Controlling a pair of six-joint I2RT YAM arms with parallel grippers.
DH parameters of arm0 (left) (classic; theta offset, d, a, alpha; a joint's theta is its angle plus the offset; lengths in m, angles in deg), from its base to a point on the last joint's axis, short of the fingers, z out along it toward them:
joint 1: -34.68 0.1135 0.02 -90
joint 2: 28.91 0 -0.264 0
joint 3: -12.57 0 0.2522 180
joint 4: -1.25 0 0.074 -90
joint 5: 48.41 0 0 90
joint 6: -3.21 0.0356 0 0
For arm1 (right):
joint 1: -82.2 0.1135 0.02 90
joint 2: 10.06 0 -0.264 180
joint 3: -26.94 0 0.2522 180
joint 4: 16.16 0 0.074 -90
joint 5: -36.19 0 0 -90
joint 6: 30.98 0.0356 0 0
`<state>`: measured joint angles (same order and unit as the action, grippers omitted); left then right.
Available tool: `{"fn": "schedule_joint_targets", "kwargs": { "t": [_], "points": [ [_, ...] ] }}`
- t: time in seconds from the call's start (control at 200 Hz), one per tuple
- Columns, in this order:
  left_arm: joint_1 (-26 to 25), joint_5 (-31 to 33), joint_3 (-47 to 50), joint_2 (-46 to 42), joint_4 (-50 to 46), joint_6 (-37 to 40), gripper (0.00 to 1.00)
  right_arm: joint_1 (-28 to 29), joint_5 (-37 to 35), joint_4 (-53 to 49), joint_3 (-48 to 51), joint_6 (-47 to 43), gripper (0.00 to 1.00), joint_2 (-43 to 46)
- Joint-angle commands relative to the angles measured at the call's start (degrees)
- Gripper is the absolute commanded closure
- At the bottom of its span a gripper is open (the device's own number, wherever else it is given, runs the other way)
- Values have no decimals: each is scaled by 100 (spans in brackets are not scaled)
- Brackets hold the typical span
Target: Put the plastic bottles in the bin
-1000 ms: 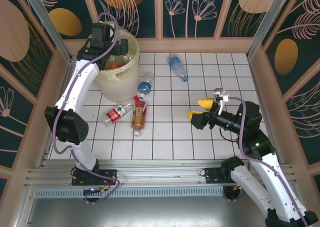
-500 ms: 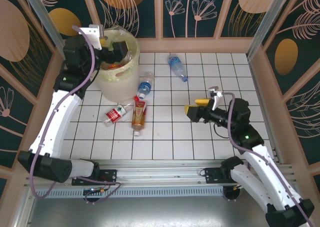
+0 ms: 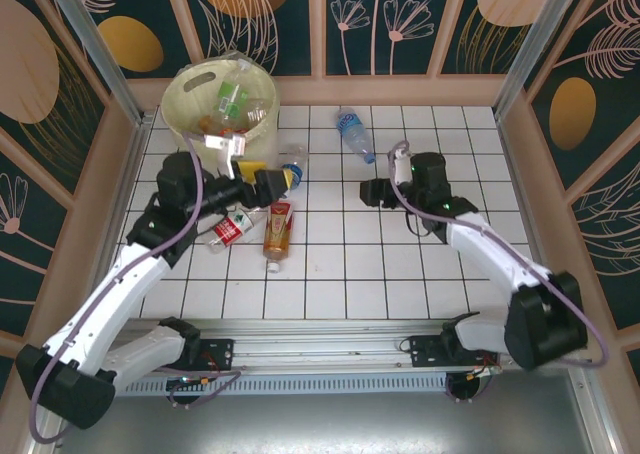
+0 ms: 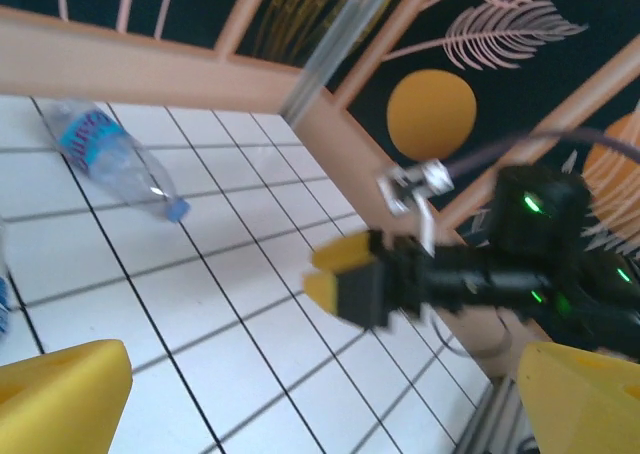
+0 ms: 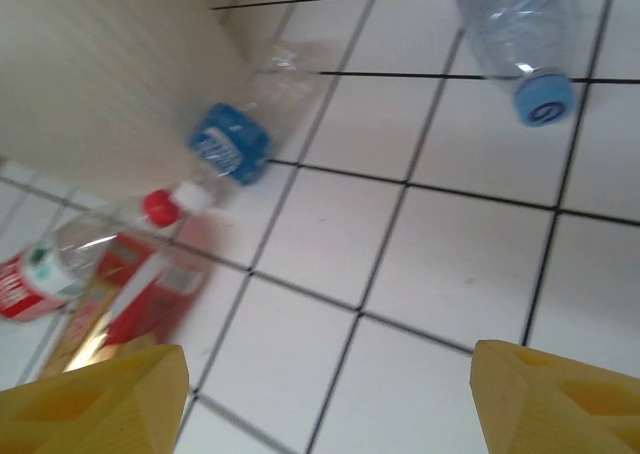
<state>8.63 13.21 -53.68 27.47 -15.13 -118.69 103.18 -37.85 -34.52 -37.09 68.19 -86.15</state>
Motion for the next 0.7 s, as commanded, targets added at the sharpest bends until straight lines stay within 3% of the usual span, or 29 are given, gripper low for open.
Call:
{"fn": "schedule_joint_targets", "kwargs": {
  "t": [0.0,0.195,0.38,0.485,0.696],
  "points": [
    [-244,138,754,-280,1110,-766,1,-128,-478,212,-604,-656,26,-726],
    [-965,512,1874,-303,2310,-1308,1,-362,-661,-70,-1789,-1294,27,-2227],
    [-1178,544,2682,-312,3514,-1887,2,-557,-605,-362,-2959,-1550,31,-3489],
    [-1298,668,2813,-234,3447,-1895,2,-633,-543,-491,-3520,-1558,37,-4049],
    [-1487,869,2786,-2,3034,-1588,1,-654,-485,-622,-4178,-1611,39,-4736]
  ]
}}
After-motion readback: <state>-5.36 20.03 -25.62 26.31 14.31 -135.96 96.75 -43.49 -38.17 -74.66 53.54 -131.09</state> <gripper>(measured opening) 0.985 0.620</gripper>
